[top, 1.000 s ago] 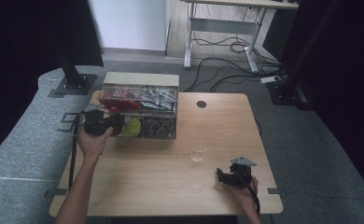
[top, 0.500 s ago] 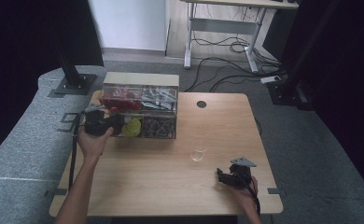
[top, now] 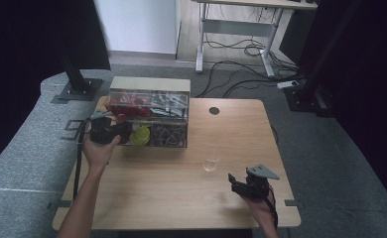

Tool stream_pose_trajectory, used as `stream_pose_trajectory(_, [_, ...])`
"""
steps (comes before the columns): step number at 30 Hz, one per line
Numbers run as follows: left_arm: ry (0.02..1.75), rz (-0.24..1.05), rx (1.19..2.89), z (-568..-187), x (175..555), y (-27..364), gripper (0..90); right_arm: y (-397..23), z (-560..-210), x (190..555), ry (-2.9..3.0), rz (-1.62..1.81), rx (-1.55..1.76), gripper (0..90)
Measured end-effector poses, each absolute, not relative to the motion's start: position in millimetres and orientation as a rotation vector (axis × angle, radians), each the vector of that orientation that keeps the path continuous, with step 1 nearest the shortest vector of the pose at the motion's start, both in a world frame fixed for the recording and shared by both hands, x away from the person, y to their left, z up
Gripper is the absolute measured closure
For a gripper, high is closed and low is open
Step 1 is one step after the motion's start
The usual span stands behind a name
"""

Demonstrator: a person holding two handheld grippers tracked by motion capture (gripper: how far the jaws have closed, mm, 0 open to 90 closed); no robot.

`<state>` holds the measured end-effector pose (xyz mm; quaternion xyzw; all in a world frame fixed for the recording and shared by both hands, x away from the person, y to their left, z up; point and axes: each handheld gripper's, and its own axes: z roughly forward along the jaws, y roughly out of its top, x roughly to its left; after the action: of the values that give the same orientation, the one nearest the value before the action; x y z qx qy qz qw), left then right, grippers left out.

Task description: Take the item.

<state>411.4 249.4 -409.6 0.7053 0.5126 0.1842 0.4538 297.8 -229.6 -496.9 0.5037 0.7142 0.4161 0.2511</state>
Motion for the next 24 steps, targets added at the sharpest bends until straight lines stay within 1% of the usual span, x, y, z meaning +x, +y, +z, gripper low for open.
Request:
stream_pose_trajectory(6, [1.272,0.453,1.748,-411.1,413.2,249.4,90.0,-214.0,-468.1,296.3,1.944,1.246,1.288,30.6])
stream_pose_trajectory(10, [1.273,0.448,1.747,-410.6,413.2,250.2,90.0,-199.5,-457.0,301.4,1.979,1.277,1.239,33.3])
stream_pose_trajectory(12, [1.276,0.445,1.746,-410.3,413.2,251.0,90.0,-190.6,-452.2,305.5,2.009,1.289,1.213,36.5])
stream_pose_trajectory(22, [1.278,0.446,1.748,-410.8,413.5,250.8,90.0,-159.4,-445.6,330.0,2.075,1.313,1.180,40.1])
stream_pose_trajectory(24, [1.278,0.447,1.747,-410.7,413.5,250.7,90.0,-154.4,-446.0,333.9,2.085,1.317,1.174,42.0])
